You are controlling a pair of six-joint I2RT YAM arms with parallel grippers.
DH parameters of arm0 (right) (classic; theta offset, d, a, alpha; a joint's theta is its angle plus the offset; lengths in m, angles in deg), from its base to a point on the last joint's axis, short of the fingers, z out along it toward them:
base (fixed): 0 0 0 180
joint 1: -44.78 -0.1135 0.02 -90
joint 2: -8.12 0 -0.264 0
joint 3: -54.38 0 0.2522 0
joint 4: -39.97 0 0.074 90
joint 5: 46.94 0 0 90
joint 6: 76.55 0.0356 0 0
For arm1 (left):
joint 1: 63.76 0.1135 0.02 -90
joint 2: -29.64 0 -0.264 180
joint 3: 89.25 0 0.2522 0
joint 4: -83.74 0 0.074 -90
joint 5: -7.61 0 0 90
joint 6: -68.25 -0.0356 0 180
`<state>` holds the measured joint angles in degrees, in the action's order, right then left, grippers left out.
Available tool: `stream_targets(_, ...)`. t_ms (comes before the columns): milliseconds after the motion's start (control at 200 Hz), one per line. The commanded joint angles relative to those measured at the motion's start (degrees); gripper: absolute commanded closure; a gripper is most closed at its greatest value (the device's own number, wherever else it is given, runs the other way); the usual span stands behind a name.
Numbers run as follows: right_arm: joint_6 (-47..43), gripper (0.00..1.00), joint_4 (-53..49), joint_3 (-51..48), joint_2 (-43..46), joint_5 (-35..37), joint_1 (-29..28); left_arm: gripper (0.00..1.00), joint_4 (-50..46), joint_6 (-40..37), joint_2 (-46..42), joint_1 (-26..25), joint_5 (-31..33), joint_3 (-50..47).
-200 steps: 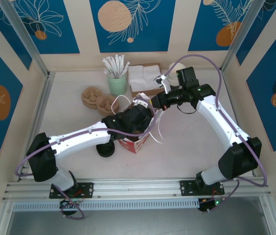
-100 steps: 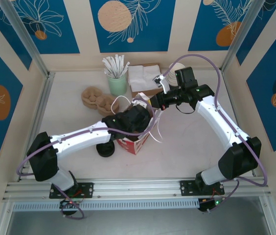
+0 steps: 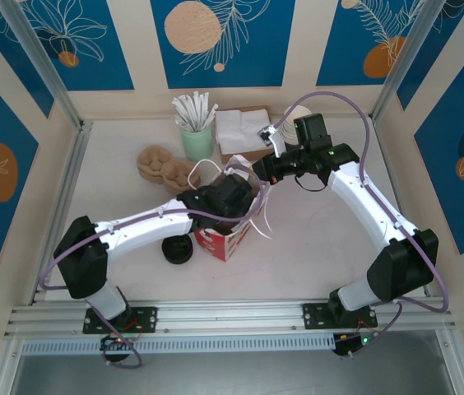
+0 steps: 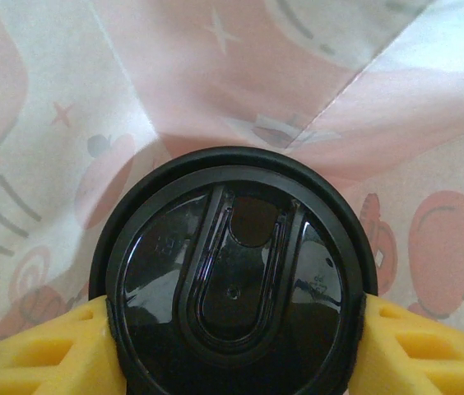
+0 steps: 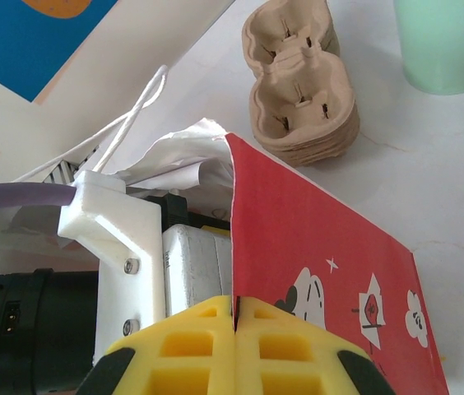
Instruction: Pack the takeout coffee
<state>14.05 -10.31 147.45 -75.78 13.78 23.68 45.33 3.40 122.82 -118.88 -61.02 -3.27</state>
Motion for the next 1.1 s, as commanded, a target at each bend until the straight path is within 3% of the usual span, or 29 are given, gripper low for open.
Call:
stream_targets(0, 0.95, 0.97, 1.96, -0.23, 0.97, -7.14, -1.86, 0.41, -2.16, -0.20, 2.63, 1.19, -3.15, 1.60)
stream_targets(1095, 4.06, 0.97, 5.39, -4.76, 2.64, -7.55, -2.28, 0.43, -4.26, -0.98, 14.24, 5.41, -7.64, 11.07)
